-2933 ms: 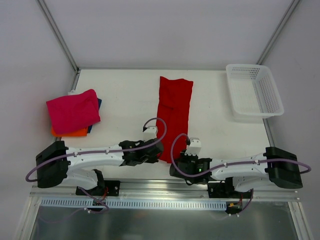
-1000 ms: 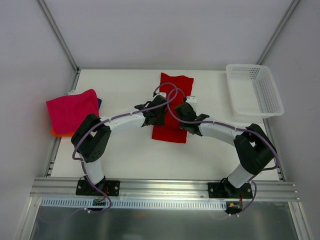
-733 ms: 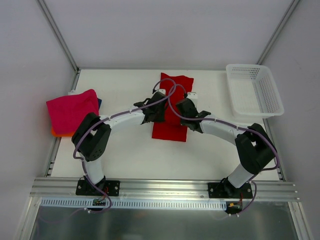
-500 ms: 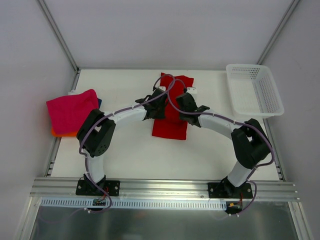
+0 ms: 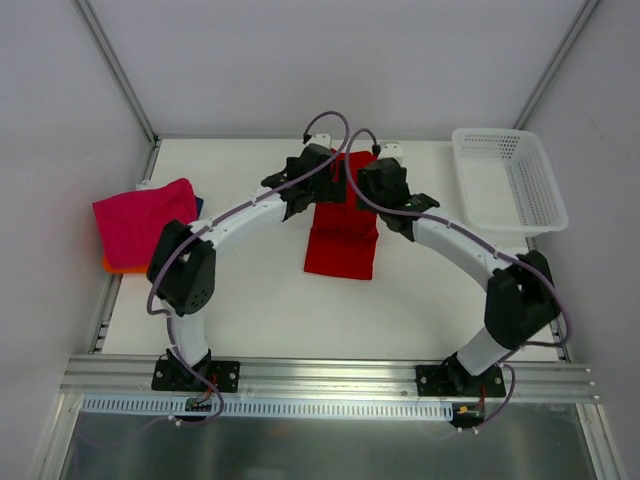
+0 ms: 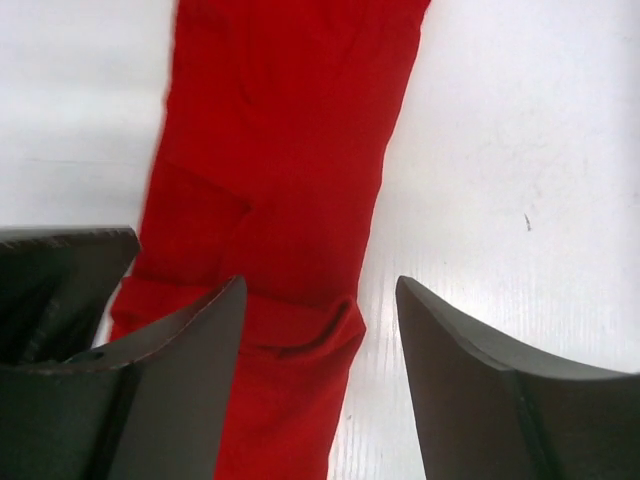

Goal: Fold and stack the t-shirts
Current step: Fold the tshirt

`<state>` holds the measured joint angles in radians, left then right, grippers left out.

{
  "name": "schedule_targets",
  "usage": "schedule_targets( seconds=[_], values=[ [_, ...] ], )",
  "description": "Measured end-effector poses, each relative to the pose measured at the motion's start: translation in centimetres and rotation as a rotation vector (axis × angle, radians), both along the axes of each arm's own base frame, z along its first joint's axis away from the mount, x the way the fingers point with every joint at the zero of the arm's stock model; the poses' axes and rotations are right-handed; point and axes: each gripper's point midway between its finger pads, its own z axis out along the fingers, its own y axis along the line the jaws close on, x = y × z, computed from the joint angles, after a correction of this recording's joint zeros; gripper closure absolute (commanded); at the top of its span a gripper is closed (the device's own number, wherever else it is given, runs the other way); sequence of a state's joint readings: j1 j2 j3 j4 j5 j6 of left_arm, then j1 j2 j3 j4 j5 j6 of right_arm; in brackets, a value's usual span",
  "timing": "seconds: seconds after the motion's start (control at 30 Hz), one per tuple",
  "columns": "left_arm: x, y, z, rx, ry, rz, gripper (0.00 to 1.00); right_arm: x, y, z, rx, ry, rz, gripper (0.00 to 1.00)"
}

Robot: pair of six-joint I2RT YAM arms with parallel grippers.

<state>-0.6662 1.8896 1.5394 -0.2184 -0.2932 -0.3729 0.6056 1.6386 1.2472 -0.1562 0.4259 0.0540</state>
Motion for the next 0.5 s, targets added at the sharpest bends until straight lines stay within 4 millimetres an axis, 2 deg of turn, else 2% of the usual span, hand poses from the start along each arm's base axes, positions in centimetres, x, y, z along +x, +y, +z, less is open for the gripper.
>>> schedule_targets(
  seconds=[0.03,0.1,0.13,0.17,0.2,0.3,0.5],
  values=[
    [-0.2,0.3,1.4,-0.020,-0.024,0.006,0.26,-0.4,-0.1,1.4,0.021,-0.025,0.009,0.35],
    [-1.4,1.1,3.8,-0.059,-0.058,0.014,0.61,-1.8,-0.6,3.8,0.066,-0.073,0.025,0.46],
    [-2.1,1.6,4.4,-0.079,-0.067,0.020,0.94,-2.6,-0.7,4.6,0.091,-0.094,0.037,0.72],
    [-3.0,2.2,4.7,-0.093,-0.067,0.027,1.00,-3.5,-1.0,5.1,0.106,-0.103,0.047,0.87],
    [-3.8,2.7,4.6,-0.096,-0.059,0.029,1.00,-4.3,-1.3,5.2,0.120,-0.106,0.053,0.98],
    [-5.8,3.2,2.5,-0.100,-0.008,0.037,1.00,-5.9,-1.1,3.8,0.147,-0.074,0.072,0.99],
    [-9.9,1.7,-4.9,-0.045,0.174,-0.005,1.00,-7.9,0.3,-3.1,0.126,0.104,0.131,1.00]
  ],
)
